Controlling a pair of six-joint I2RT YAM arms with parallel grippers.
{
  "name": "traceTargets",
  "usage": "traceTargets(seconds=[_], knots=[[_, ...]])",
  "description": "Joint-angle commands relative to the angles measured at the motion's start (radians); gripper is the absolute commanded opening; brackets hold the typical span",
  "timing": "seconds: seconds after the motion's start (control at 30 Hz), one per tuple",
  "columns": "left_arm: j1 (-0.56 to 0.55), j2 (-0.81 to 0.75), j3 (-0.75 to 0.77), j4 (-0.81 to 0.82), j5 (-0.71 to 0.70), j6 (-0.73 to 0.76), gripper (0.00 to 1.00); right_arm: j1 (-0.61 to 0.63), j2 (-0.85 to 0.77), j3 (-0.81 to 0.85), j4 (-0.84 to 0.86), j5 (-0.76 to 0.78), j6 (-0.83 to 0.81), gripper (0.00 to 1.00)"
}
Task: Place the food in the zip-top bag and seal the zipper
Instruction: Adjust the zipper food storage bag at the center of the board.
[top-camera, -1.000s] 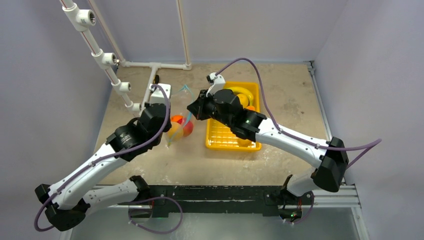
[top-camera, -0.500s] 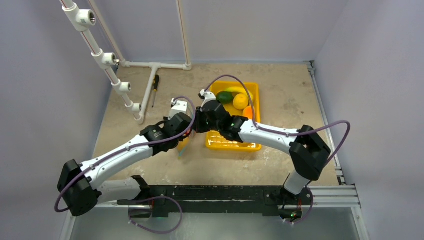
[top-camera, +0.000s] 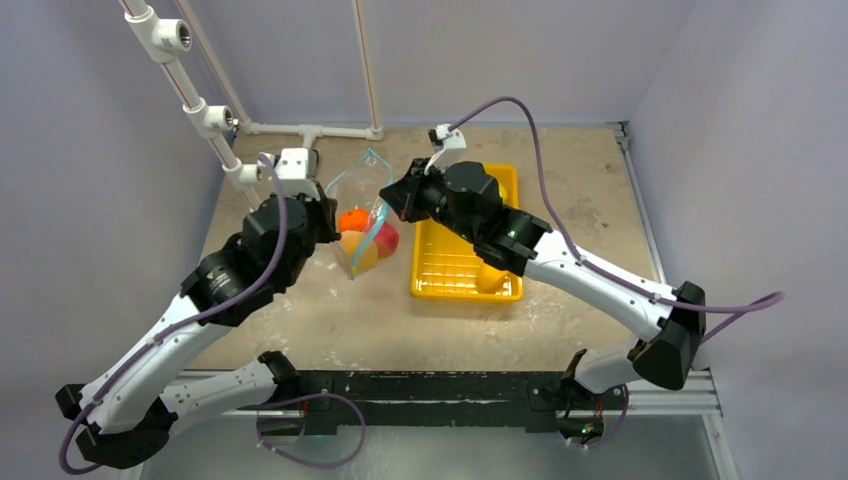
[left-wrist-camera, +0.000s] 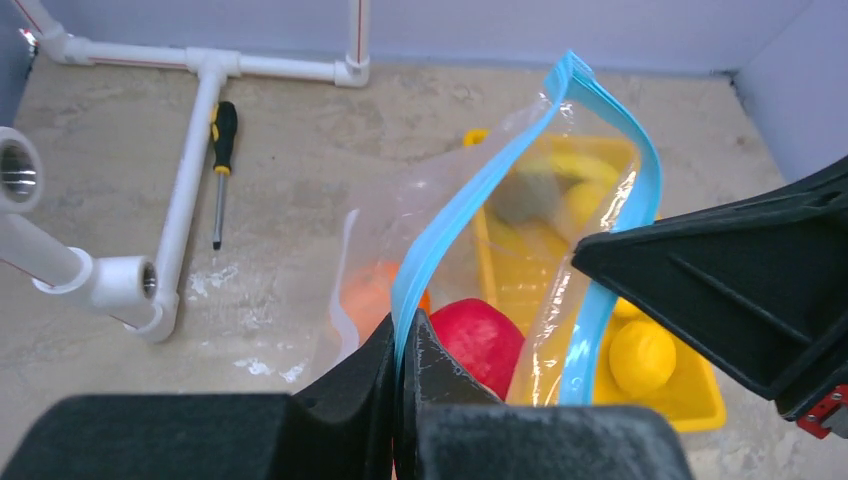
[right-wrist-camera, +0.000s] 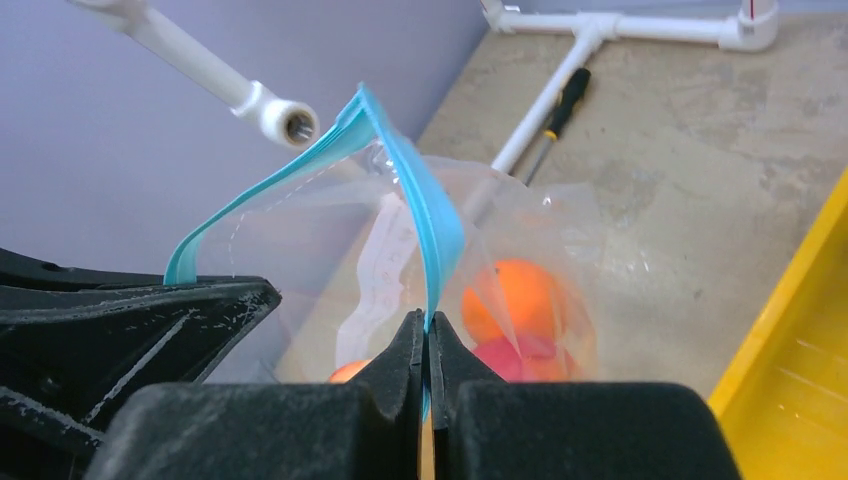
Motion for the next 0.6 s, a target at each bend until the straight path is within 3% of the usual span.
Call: traceTargets(seconds=[0.0, 0.1, 0.2, 0.37, 0.47, 0.57], knots=[[0.005, 0.007, 0.050, -0.061, -0.044, -0.003, 0.00, -0.002, 0.007, 0.047, -0.041, 0.042, -0.025, 0.00], [0.006, 0.002, 0.023, -0.053, -0.027, -0.027, 0.00, -0.004, 0.010, -0.005, 0.008, 0.061, -0.046, 0.00], [0.015, 0.041, -0.146, 0.008, -0.029, -0.075, 0.00, -0.036, 0.077, -0.054, -0.003, 0.035, -0.040, 0.00], [0.101, 0.104, -0.345, 0.124, 0.251, -0.171, 0.00, -0.038, 0.064, -0.112, 0.037, 0.021, -0.011, 0.00], [0.118, 0.018, -0.266, 0.155, 0.292, -0.110, 0.00, -0.037, 0.032, -0.068, 0.001, 0.036, -0.026, 0.00], [0.119, -0.052, -0.074, 0.136, 0.269, -0.013, 0.00, -0.034, -0.002, 0.020, -0.017, 0.067, -0.059, 0.00]])
